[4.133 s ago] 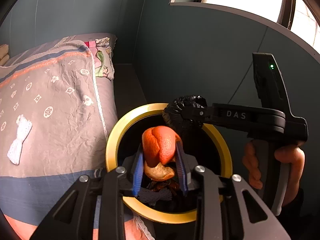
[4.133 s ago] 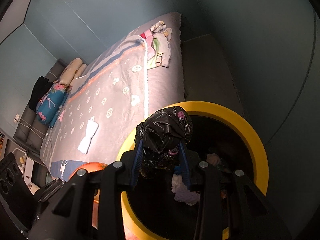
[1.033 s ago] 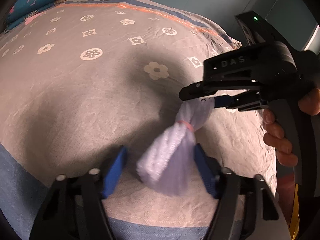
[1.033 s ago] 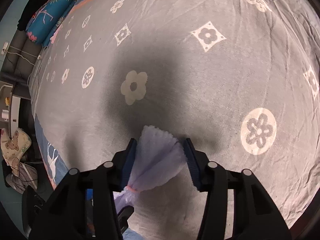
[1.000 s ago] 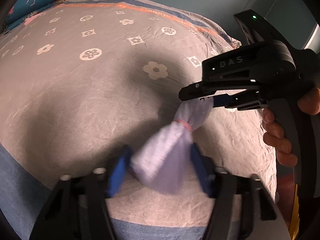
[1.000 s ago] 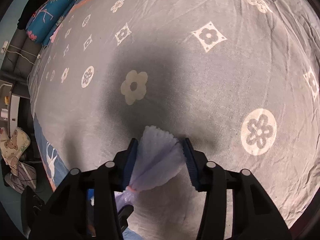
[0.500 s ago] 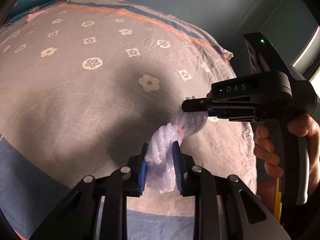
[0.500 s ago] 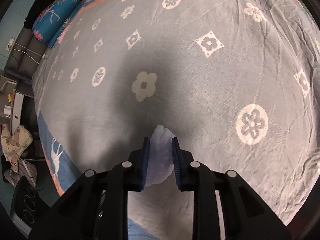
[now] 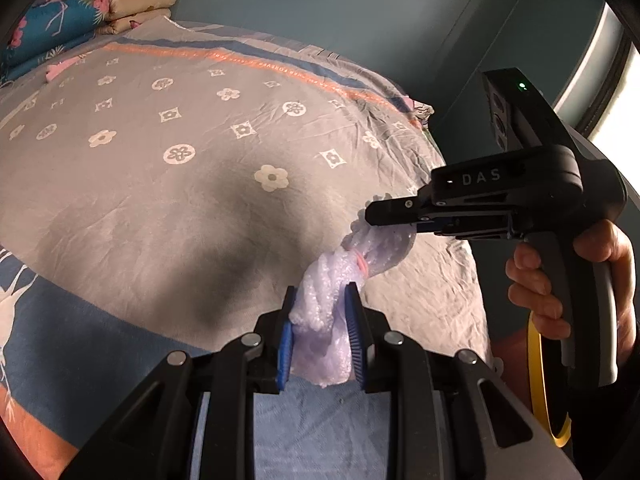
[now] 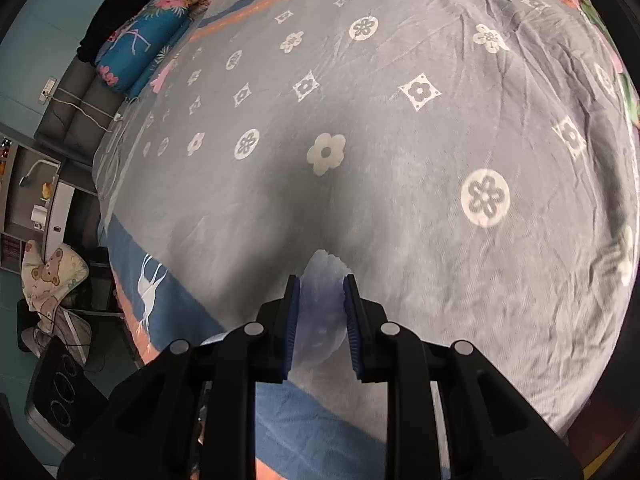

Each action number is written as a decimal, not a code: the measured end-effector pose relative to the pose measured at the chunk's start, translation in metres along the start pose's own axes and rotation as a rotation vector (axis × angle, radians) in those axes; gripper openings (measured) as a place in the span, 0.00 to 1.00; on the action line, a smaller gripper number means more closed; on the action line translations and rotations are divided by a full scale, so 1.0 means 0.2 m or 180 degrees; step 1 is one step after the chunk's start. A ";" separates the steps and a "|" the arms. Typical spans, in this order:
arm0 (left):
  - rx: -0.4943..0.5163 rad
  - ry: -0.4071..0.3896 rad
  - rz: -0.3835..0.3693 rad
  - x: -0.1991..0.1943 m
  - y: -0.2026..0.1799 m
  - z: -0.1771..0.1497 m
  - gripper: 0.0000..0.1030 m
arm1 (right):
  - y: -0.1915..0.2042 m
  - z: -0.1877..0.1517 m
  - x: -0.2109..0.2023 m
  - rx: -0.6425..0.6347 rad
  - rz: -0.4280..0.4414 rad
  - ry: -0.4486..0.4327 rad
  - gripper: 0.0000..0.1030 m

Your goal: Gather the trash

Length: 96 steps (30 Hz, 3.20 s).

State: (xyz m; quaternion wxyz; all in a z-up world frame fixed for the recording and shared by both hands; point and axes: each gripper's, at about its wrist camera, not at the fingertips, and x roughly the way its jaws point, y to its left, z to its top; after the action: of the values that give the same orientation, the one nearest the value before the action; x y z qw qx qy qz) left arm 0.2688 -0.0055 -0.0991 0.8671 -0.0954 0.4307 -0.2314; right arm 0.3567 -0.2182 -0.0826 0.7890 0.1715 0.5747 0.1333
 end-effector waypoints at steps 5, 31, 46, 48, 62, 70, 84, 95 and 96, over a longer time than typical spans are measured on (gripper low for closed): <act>0.0092 -0.0031 -0.0045 -0.08 -0.08 -0.05 0.22 | -0.03 -0.11 -0.12 0.0040 0.0077 -0.0095 0.21; 0.1032 -0.0185 -0.0335 -0.35 -0.87 -0.22 0.22 | -0.49 -0.67 -0.93 0.0422 0.0464 -0.0928 0.21; 0.1595 -0.0218 -0.0593 -0.31 -1.39 -0.36 0.22 | -0.87 -1.07 -1.40 0.0813 0.0309 -0.1496 0.21; 0.1610 -0.0168 -0.0636 -0.28 -1.44 -0.38 0.23 | -0.92 -1.12 -1.44 0.0852 0.0277 -0.1554 0.21; 0.1837 0.0153 -0.0700 0.00 -1.70 -0.50 0.29 | -1.27 -1.33 -1.47 0.1222 0.0077 -0.1755 0.24; 0.1870 0.0230 -0.0659 0.11 -1.70 -0.56 0.53 | -1.40 -1.37 -1.43 0.1384 0.0015 -0.1758 0.38; 0.1559 0.0074 -0.0664 -0.06 -1.54 -0.48 0.70 | -1.31 -1.31 -1.45 0.1264 -0.0338 -0.1860 0.51; 0.1018 -0.0450 -0.0183 -0.35 -1.10 -0.37 0.85 | -0.94 -1.12 -1.24 0.0785 -0.0523 -0.1549 0.65; 0.0964 -0.0476 -0.0153 -0.37 -1.06 -0.36 0.85 | -0.89 -1.10 -1.22 0.0736 -0.0539 -0.1550 0.68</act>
State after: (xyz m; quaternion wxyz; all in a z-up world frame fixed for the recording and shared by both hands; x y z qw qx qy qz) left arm 0.1053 -0.1527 -0.0142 0.8954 0.0091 0.3228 -0.3066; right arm 0.0745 -0.4537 -0.0100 0.8873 0.2388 0.3919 -0.0447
